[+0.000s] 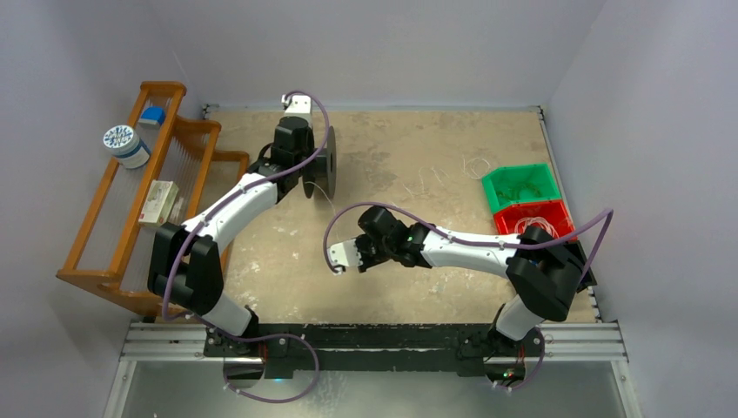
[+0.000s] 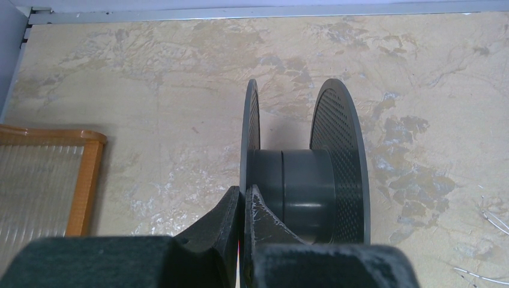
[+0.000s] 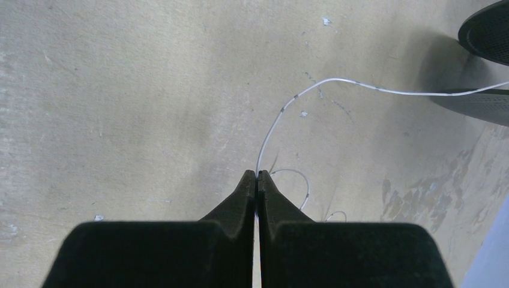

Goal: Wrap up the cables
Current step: Wrap the cable around the cable reel.

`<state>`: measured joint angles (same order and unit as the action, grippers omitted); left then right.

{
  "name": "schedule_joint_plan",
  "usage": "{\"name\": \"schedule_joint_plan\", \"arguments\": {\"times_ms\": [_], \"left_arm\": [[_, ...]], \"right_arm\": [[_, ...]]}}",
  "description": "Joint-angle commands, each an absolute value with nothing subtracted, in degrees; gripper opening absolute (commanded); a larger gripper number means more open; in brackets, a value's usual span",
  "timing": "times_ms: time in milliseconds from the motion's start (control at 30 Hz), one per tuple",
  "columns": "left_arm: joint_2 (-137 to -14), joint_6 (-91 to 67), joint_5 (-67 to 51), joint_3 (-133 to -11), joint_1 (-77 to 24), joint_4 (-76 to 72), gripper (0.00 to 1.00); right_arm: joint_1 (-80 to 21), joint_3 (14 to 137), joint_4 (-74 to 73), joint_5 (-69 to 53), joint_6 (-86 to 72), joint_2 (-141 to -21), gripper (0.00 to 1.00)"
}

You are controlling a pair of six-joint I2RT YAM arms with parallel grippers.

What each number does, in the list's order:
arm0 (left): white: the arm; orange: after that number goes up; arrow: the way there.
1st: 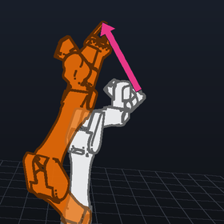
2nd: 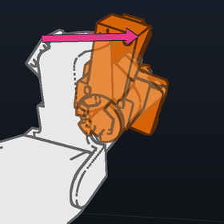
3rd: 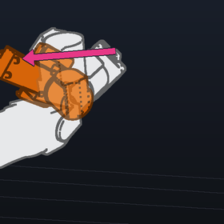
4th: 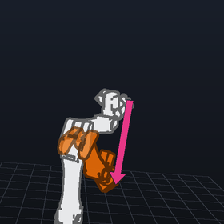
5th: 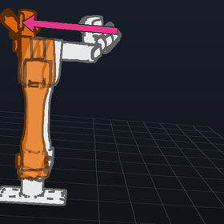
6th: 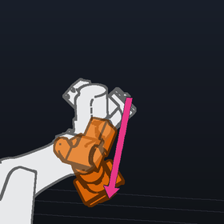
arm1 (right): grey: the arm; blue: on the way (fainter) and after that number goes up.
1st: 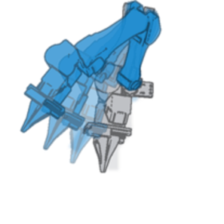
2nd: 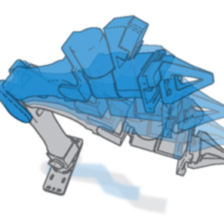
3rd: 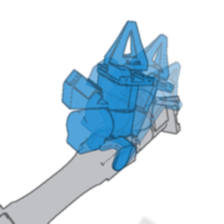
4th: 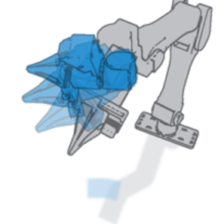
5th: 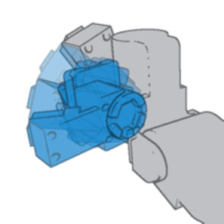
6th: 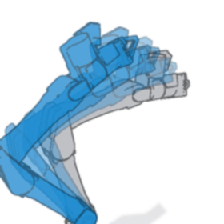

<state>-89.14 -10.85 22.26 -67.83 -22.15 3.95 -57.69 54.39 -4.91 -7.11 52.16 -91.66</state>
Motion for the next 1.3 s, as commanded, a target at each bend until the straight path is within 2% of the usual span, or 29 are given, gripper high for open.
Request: {"name": "schedule_joint_plan", "arguments": {"times_ms": [0, 1167, 1267], "left_arm": [[-89.6, -9.6, 22.9, -69.7, -22.1, 3.9, 0.00], [-89.7, -10.0, 21.7, -69.3, -22.0, 2.6, 0.00], [-89.5, -9.4, 20.9, -68.7, -22.0, 1.6, 0.00]], "right_arm": [[-57.6, 54.3, -7.8, -8.3, 52.8, -92.0, 0.00], [-57.7, 53.8, -8.5, -10.2, 47.7, -92.2, 0.00], [-57.7, 54.7, -8.3, -10.7, 47.6, -92.3, 0.21]]}}
